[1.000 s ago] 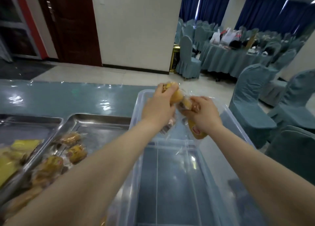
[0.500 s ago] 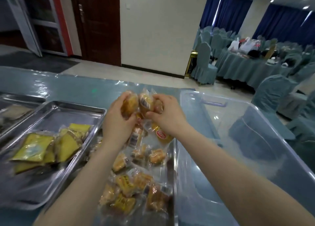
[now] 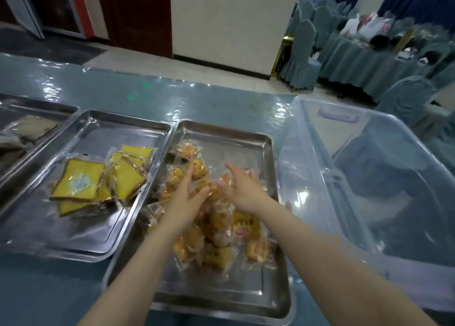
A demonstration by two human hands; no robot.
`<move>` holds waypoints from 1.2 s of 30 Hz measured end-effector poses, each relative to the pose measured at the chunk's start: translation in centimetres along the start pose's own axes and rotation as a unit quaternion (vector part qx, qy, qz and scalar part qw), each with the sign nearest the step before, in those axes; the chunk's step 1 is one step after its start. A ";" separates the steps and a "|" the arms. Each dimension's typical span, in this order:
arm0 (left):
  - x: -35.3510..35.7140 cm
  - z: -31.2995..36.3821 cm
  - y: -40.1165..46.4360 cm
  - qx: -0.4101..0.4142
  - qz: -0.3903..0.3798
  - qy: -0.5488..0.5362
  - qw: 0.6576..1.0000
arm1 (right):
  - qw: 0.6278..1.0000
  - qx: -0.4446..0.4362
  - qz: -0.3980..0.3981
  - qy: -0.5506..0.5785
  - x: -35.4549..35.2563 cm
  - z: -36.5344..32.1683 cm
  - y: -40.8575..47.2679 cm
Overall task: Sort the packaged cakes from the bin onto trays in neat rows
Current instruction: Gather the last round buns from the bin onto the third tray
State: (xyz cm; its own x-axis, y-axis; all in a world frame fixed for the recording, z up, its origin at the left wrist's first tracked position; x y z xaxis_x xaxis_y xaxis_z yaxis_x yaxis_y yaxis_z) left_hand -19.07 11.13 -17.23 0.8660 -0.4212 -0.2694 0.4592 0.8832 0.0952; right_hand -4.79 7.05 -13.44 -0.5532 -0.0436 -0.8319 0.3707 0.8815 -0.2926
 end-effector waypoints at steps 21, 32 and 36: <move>-6.5 1.5 -6.1 -0.009 0.035 0.017 0.999 | 0.960 0.003 0.053 0.275 3.6 1.7 -5.6; -9.9 1.3 -11.5 -0.037 0.089 -0.004 0.995 | 0.938 -0.015 0.011 0.346 7.2 -0.3 -8.9; -13.0 0.4 -11.8 -0.049 0.096 -0.024 0.994 | 0.939 -0.017 0.010 0.345 8.6 -3.0 -8.9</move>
State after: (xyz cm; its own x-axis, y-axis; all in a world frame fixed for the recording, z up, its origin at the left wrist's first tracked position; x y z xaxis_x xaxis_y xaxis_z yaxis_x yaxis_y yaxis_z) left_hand -35.61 6.13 -14.46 0.9457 -0.2495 -0.2082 0.2644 0.9633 0.0467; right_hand -15.10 0.28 -16.63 -0.9022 0.2767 -0.3309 0.3678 0.8943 -0.2550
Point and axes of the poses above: each hand's wrist, its own y-axis towards the middle knuckle, its own x-axis out of the palm, z = x × y, the point moved 7 cm from there along y, towards the middle knuckle, and after that the axes turned 8 degrees about x, right-handed, at the moved point
